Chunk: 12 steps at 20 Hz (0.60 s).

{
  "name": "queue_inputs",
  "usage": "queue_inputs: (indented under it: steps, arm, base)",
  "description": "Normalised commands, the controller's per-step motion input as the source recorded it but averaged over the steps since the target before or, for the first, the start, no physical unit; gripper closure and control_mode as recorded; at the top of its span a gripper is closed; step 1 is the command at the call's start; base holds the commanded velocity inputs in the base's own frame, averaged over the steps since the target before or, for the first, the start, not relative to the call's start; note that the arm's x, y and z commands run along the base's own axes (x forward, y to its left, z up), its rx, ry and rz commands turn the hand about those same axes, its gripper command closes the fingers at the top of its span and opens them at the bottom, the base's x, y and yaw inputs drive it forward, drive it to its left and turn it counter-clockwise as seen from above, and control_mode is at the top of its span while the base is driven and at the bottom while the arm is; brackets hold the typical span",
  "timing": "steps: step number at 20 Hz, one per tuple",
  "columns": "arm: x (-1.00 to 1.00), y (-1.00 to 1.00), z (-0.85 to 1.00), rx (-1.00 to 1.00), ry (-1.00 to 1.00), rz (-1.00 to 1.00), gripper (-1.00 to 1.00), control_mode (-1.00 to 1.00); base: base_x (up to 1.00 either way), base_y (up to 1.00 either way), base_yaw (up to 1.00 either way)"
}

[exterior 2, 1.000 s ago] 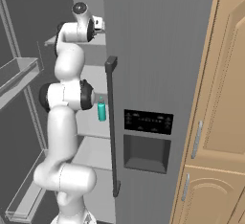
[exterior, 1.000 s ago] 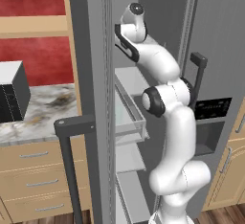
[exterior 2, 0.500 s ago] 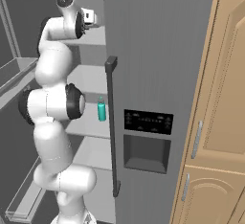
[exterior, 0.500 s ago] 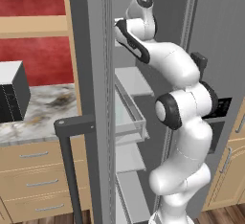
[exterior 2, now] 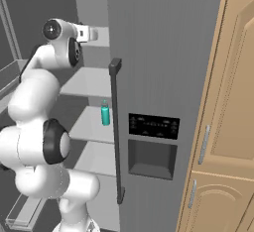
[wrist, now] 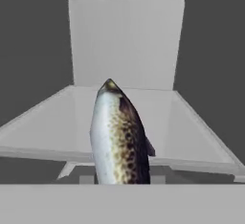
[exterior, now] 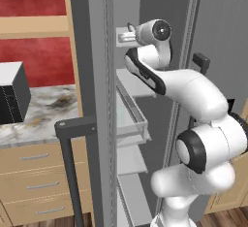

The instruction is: Take the fish out of the fridge, briefly rinse it in the sink, and place it on the tray next to the sink.

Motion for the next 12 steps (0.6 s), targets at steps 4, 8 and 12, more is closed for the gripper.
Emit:
queue_inputs:
  steps: [4,8,12]
  arm:
    - [-1.00,-0.21,0.51,0.17,-0.03,-0.14,1.00,-1.00]
    - [-1.00,-0.25,0.08,0.15,0.19,-0.19,1.00,-1.00]
    - [-1.00,-0.20,-0.34,0.07,0.34,-0.16,1.00,-1.00]
  base:
    - [0.00,0.00,0.00]
    - [0.00,0.00,0.00]
    - [0.00,0.00,0.00]
